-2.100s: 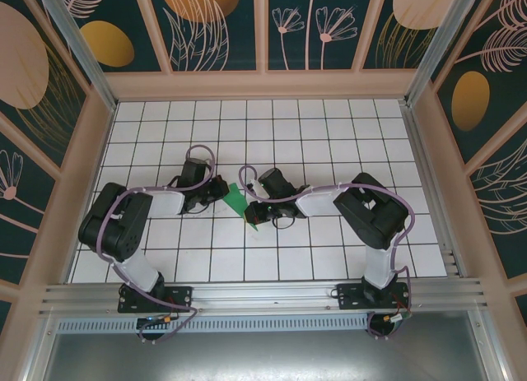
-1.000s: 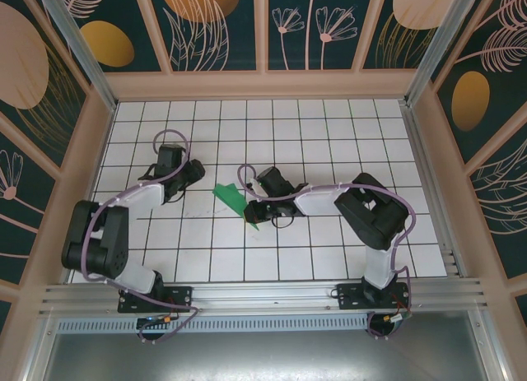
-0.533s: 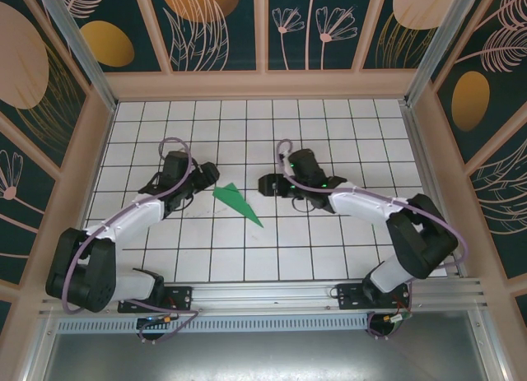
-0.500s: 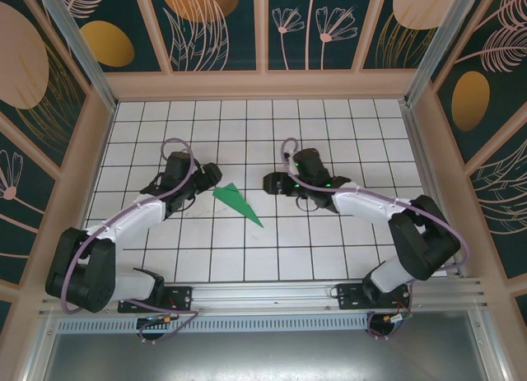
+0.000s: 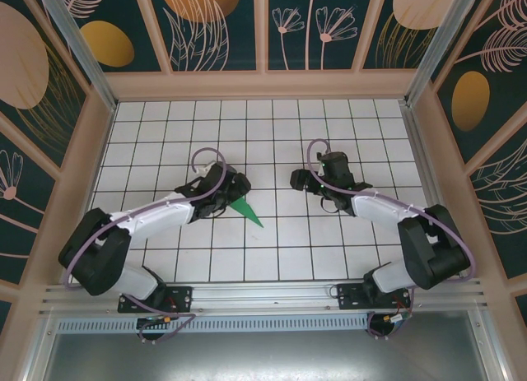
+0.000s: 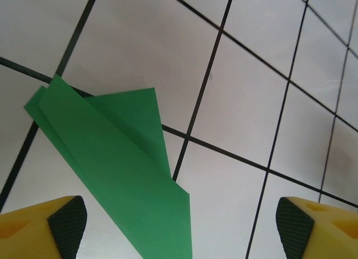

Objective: Fold a paper plane with a square sheet of paper (pick it up from the middle)
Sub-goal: Turn over a paper plane at the center of the table.

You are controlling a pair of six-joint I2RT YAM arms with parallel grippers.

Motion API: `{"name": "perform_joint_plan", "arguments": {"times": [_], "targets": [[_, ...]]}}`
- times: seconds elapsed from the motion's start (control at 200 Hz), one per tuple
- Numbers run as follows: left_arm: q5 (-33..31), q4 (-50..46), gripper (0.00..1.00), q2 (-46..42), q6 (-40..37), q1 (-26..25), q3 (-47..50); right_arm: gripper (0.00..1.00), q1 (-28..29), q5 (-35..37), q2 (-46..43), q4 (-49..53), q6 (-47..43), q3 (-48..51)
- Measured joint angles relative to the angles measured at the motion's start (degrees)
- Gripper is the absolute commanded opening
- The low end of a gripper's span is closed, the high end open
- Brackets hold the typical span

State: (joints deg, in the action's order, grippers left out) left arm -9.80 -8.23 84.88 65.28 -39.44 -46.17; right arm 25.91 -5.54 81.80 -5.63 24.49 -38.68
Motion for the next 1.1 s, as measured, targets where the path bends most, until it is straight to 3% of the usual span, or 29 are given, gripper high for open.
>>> {"name": "perform_joint_plan", "arguments": {"times": [0.35, 0.575, 1.096], "targets": [[-2.9, -8.5, 0.67, 8.7, 4.9, -2.1, -7.1, 0.94, -1.0, 1.7, -0.2, -2.1, 0.3, 2.7], [-2.9, -10.6, 0.53, 8.9, 6.6, -2.1, -7.1, 0.93, -1.0, 1.9, -0.2, -2.2, 0.7, 2.7], [-2.6, -8.9, 0.33, 7.0, 12.2, -3.4, -3.8, 0.92, -1.0, 1.4, 1.1, -2.6, 1.4, 2.7]]}}
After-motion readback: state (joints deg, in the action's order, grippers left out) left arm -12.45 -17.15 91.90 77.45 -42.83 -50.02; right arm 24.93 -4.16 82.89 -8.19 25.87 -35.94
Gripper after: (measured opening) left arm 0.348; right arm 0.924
